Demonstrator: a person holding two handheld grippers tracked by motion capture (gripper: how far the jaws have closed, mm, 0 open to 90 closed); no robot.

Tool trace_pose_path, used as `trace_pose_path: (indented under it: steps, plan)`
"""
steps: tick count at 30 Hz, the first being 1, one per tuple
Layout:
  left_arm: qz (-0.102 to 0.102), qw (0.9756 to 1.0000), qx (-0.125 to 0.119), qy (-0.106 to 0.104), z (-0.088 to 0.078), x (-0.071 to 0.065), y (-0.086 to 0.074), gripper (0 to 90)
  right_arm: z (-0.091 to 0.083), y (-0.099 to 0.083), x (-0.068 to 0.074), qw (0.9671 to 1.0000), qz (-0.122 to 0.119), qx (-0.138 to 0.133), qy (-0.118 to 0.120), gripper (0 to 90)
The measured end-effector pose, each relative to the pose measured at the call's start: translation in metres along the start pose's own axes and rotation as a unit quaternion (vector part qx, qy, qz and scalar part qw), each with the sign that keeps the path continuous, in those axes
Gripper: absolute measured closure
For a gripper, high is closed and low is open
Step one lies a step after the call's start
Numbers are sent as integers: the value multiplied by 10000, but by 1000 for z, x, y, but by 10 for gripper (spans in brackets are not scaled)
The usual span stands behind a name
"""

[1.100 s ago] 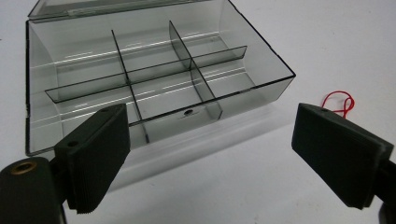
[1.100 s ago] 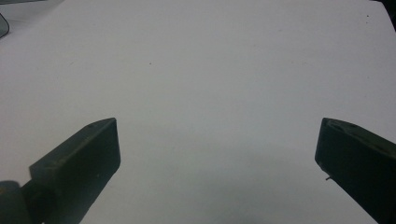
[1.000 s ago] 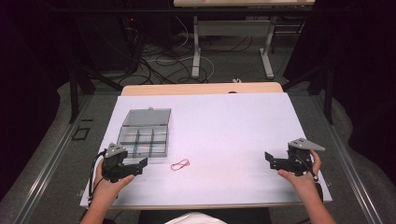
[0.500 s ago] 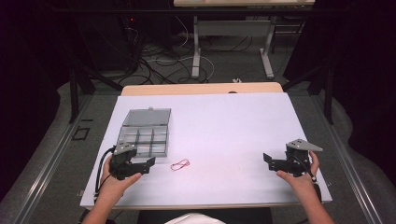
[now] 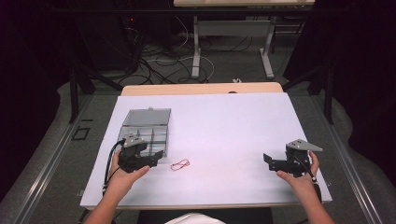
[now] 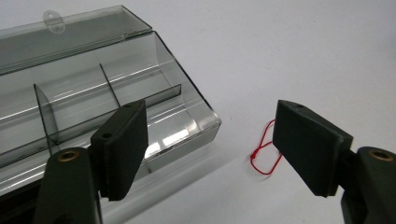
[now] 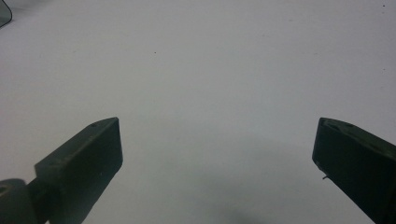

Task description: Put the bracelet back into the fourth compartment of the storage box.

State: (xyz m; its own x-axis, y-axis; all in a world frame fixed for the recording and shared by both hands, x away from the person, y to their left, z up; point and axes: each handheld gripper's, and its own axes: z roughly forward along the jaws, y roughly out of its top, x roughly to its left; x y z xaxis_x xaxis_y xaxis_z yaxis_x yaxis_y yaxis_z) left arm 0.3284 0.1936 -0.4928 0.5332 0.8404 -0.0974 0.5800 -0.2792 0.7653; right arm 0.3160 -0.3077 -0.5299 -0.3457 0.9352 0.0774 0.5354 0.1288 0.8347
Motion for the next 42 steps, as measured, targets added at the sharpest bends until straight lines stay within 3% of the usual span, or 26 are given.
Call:
trace_pose_path:
  steps: [10, 23, 42]
  plan:
    - [273, 9994, 205, -89, 8, -9, 7, 368, 1, -1, 0, 10000, -29, 6, 7, 24]
    - [447, 9983, 232, -290, 23, -20, 10, 390, 1, -1, -2, 10000, -30, 13, 3, 33]
    - [531, 9951, 636, -539, 52, -36, 4, 416, 2, -2, -2, 10000, -5, 9, -16, 44]
